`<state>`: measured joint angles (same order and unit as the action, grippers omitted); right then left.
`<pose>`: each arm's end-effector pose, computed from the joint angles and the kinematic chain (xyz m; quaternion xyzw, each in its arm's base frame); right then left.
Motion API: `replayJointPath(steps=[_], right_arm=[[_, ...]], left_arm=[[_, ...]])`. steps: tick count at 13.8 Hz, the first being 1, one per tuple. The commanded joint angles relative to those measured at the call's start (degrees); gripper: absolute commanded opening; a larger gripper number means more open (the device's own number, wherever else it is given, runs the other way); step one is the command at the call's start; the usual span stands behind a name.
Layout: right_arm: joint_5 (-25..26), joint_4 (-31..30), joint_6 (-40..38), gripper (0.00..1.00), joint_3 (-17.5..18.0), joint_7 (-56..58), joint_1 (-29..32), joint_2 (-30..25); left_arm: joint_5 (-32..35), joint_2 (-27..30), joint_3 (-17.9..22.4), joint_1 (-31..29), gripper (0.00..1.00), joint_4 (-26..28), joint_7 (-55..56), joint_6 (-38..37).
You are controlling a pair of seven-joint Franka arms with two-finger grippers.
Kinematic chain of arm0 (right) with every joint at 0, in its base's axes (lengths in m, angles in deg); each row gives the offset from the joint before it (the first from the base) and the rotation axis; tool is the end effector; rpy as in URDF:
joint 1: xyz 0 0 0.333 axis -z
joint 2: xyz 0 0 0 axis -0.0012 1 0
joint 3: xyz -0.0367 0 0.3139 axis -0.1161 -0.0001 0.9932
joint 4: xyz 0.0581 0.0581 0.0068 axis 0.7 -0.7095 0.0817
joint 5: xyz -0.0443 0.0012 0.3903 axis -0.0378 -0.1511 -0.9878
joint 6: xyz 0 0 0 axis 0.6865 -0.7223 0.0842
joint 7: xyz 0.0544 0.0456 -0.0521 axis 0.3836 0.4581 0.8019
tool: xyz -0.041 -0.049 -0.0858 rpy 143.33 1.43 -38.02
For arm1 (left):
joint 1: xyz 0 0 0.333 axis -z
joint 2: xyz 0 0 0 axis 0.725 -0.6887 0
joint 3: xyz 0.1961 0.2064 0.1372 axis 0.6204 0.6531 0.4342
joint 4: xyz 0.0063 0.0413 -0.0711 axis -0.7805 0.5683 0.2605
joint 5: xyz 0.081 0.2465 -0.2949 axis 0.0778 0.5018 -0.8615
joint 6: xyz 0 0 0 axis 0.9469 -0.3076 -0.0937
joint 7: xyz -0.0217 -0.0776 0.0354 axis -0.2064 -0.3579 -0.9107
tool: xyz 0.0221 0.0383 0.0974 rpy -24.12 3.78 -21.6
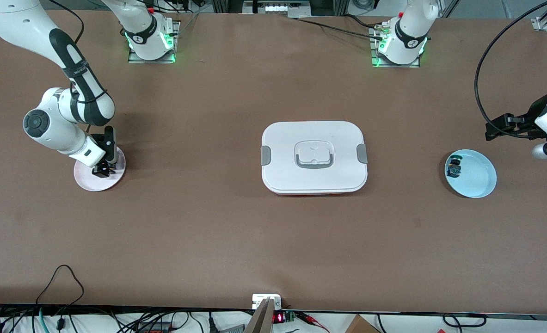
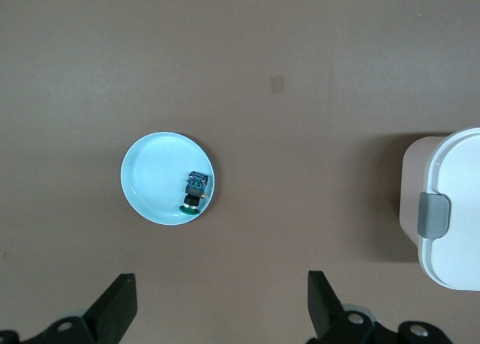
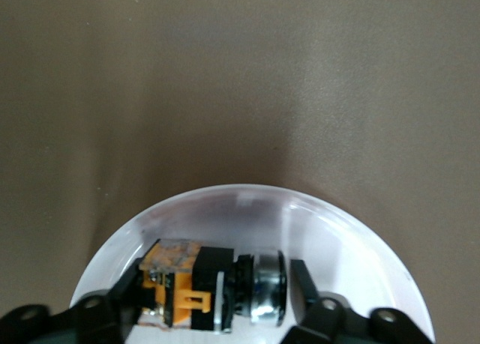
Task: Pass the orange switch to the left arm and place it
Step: 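Lift the orange switch with the right gripper and carry it over the box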
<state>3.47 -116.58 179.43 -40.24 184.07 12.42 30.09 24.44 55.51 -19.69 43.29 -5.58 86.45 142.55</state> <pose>0.5325 -0.0701 0.1791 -0.6403 -0.7680 0.0109 0.0104 0.5969 0.0134 0.5815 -0.9987 -0.0056 0.0386 0.0329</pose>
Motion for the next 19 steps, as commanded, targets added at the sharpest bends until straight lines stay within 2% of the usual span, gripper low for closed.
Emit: replayJointPath(steps=[1, 3, 4, 6, 8, 9, 12, 14, 15, 16, 17, 19], right_arm=[[-0.4, 0.5, 0.7, 0.00, 0.5, 1.1, -0.6, -0.1], [-0.4, 1.6, -1.0, 0.00, 0.6, 2.2, -1.5, -1.9], [-0.4, 3.5, -5.4, 0.00, 0.6, 2.4, -2.2, -2.5], [-0.4, 9.9, -19.2, 0.00, 0.7, 2.8, -2.9, -3.5], [-1.2, 15.4, -30.6, 0.00, 3.7, 2.8, -2.7, -4.3], [-4.0, 17.9, -35.4, 0.00, 5.7, 2.8, -2.7, -4.8], [-18.3, 23.1, -46.6, 0.00, 9.0, 2.5, -2.8, -5.1], [-25.3, 23.2, -48.5, 0.00, 10.9, 3.6, -2.8, -4.5], [-29.1, 23.2, -48.4, 0.00, 13.1, 3.5, -2.8, -4.0], [-34.3, 23.2, -48.3, 0.00, 14.3, 3.6, -2.8, -3.6], [-39.8, 23.2, -48.2, 0.00, 15.1, 3.7, -3.5, -2.9], [-45.6, 23.1, -46.9, 0.00, 15.4, 3.8, -5.8, -2.8]], left_arm=[[1.2, -0.8, -0.2, -0.2, 1.00, -1.9, 0.1, -1.3], [1.2, -0.9, -0.2, -0.2, 1.00, -1.9, 0.1, -1.4], [1.3, -0.9, -0.2, -0.2, 1.00, -1.9, 0.1, -1.3], [1.2, -0.9, -0.2, -0.2, 1.00, -1.9, 0.1, -1.3], [0.9, -0.9, -0.3, 0.0, 1.00, -1.9, 0.1, -1.4], [1.0, -0.9, -0.3, -0.1, 1.00, -1.9, -0.1, -1.4], [0.9, -1.5, -0.3, -0.3, 1.00, -2.1, 0.1, -1.4], [1.0, -1.3, -0.3, -0.3, 1.00, -2.1, 0.1, -1.4], [1.2, -1.3, -0.3, -0.3, 1.00, -2.1, 0.1, -1.4], [1.2, -1.4, -0.3, -0.2, 1.00, -2.1, 0.1, -1.4], [1.2, -1.4, -0.3, -0.2, 1.00, -2.1, 0.1, -1.4], [1.0, -1.2, -0.2, -0.3, 1.00, -2.0, 0.2, -1.4]])
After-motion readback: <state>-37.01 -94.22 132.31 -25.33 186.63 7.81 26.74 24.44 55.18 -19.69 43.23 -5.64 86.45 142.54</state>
